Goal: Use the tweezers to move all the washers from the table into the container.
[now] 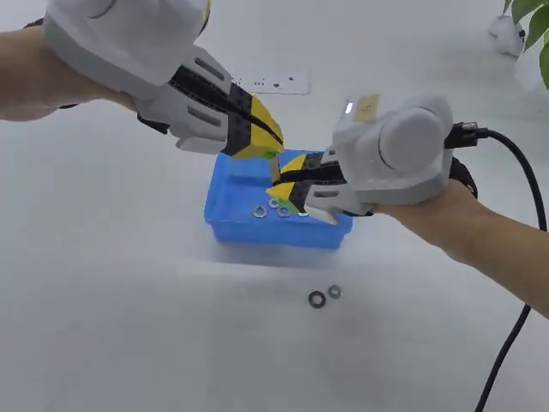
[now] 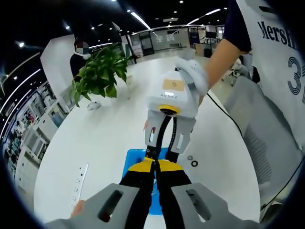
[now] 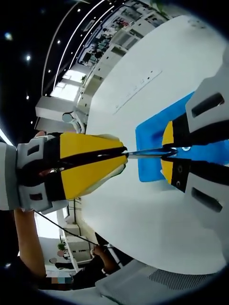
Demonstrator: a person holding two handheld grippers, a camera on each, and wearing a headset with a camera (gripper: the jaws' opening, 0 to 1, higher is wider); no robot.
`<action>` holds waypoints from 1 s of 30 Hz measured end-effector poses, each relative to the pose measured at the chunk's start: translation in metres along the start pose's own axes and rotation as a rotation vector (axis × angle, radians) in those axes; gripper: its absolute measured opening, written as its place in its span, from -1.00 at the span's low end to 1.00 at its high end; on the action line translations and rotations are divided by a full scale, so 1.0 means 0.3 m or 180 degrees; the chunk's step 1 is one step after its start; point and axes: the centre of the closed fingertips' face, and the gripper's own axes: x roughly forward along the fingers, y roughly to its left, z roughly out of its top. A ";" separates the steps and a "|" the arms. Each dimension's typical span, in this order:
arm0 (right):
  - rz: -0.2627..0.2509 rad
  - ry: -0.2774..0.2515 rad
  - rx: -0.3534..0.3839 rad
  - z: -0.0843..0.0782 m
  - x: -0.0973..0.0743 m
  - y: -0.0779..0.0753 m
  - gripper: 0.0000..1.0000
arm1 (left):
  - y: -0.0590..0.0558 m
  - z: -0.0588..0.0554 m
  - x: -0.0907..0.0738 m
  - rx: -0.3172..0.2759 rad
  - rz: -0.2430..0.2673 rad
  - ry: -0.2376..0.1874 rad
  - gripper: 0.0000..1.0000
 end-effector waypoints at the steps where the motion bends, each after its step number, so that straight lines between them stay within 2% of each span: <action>1: 0.0008 -0.0017 -0.0018 0.007 -0.016 0.012 -0.81 | -0.008 0.009 -0.003 0.0019 0.0007 -0.0021 -0.89; 10: 0.0075 -0.0171 -0.0052 0.047 -0.127 0.105 -0.84 | -0.113 0.118 -0.033 0.0052 0.0021 -0.0308 -0.89; 13: 0.0137 -0.0263 -0.0062 0.065 -0.154 0.142 -0.85 | -0.134 0.108 -0.030 0.0109 -0.0005 -0.0269 -0.88; 14: 0.0159 -0.0300 -0.0050 0.074 -0.163 0.154 -0.85 | -0.156 0.120 -0.039 0.0095 -0.0040 -0.0278 -0.88; 19: 0.0304 -0.0456 -0.0030 0.106 -0.187 0.209 -0.85 | -0.192 0.149 -0.059 0.0034 -0.0105 -0.0419 -0.88; 23: 0.0395 -0.0438 -0.0054 0.108 -0.195 0.246 -0.85 | -0.217 0.153 -0.070 -0.0032 -0.0128 -0.0414 -0.89; 26: 0.0432 -0.0422 -0.0083 0.106 -0.202 0.271 -0.85 | -0.265 0.162 -0.069 0.0018 -0.0170 -0.0427 -0.89; 30: 0.0436 -0.0369 -0.0163 0.085 -0.214 0.308 -0.84 | -0.298 0.161 -0.053 0.0034 -0.0161 -0.0458 -0.89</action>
